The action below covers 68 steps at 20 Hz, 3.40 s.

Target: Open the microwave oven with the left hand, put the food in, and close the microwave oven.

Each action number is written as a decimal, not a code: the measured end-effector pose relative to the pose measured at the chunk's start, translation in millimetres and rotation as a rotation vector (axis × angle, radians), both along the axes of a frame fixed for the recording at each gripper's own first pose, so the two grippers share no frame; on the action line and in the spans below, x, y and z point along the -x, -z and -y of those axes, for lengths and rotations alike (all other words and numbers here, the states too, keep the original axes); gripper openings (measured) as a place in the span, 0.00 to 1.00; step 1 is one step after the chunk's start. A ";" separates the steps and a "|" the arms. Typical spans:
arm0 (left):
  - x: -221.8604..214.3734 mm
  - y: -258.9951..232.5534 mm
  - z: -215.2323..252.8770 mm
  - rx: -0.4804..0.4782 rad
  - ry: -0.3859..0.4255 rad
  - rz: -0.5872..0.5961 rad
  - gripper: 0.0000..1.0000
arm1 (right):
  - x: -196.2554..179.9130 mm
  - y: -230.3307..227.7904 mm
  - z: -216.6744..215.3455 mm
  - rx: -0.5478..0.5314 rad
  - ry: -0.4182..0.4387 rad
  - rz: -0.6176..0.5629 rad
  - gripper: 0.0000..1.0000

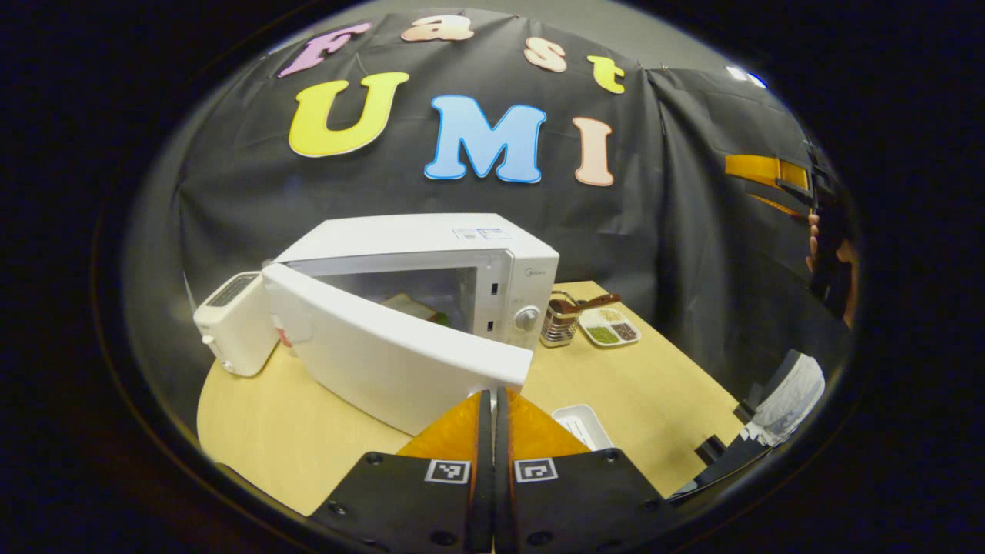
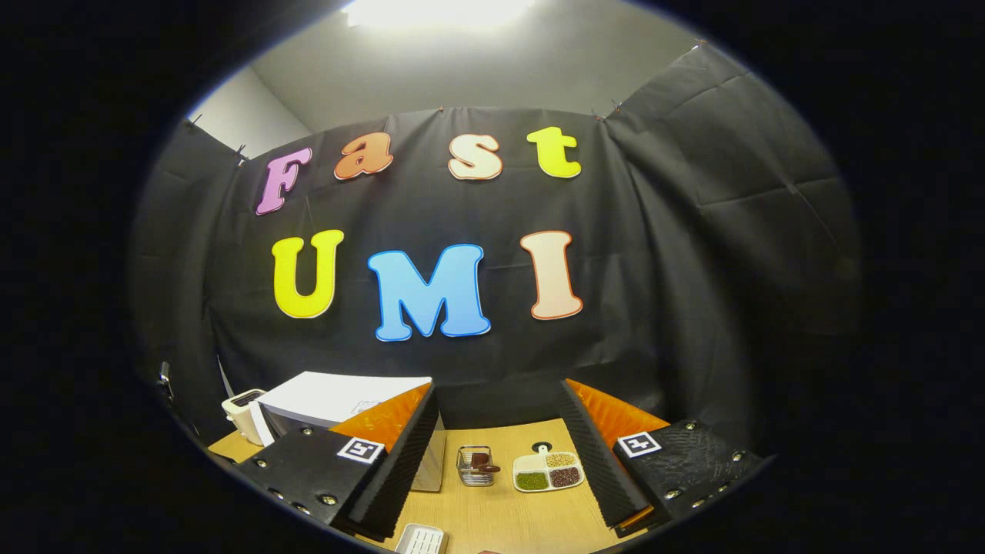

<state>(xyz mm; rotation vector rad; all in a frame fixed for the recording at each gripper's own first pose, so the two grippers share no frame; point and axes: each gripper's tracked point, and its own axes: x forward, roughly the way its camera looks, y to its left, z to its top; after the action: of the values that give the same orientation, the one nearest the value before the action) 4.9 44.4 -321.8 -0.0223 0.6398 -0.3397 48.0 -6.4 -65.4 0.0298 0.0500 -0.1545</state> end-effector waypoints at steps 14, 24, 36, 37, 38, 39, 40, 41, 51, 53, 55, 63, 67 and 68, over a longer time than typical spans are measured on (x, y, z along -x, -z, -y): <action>-80.5 15.3 36.3 0.049 0.009 -0.002 0.07 | -9.7 -2.3 23.6 0.011 0.035 0.002 0.94; -140.5 27.4 51.1 0.068 -0.035 -0.001 0.07 | -18.8 -6.0 20.8 0.046 0.022 0.003 0.94; -187.5 40.3 53.4 0.092 -0.093 -0.022 0.07 | -26.7 1.7 30.2 0.044 0.039 -0.013 0.94; -187.8 40.7 53.5 0.092 -0.092 -0.022 0.07 | -27.4 3.3 31.3 0.043 0.041 -0.015 0.94; -187.9 39.6 52.7 0.088 -0.092 -0.015 0.07 | -28.3 4.3 32.3 0.040 0.043 -0.017 0.94; -189.4 39.6 51.8 0.087 -0.099 -0.012 0.07 | -29.6 6.4 31.7 0.036 0.041 -0.022 0.94; -190.3 39.2 51.3 0.086 -0.103 -0.009 0.07 | -30.6 8.2 30.7 0.031 0.038 -0.028 0.94; -191.6 38.1 50.5 0.086 -0.108 -0.006 0.07 | -31.7 9.3 30.3 0.028 0.037 -0.032 0.94; -199.1 40.3 53.4 0.077 -0.128 -0.003 0.07 | -31.9 14.9 23.5 0.036 0.016 -0.046 0.95; -197.5 20.6 46.6 0.053 -0.138 0.049 0.07 | -31.2 13.1 20.7 0.034 0.009 -0.045 0.94; -189.4 -23.1 42.5 0.028 -0.120 0.149 0.07 | -31.8 5.4 17.2 0.030 0.000 -0.029 0.94; -118.7 -249.0 -22.1 0.014 -0.245 0.513 0.38 | -30.3 -36.1 -20.4 -0.001 -0.046 0.004 0.94; -84.4 -299.7 -58.8 -0.013 -0.287 0.587 0.94 | -19.1 -59.0 -29.6 0.046 -0.044 0.015 0.94; -78.6 -300.2 -59.2 -0.011 -0.284 0.586 0.94 | -15.7 -64.5 -33.5 0.053 -0.048 0.025 0.94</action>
<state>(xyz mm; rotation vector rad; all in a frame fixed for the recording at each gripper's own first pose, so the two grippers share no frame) 83.5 103.6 -21.5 -0.0021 0.0534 -0.0567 63.7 27.0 -0.9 -0.0219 0.0217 -0.1078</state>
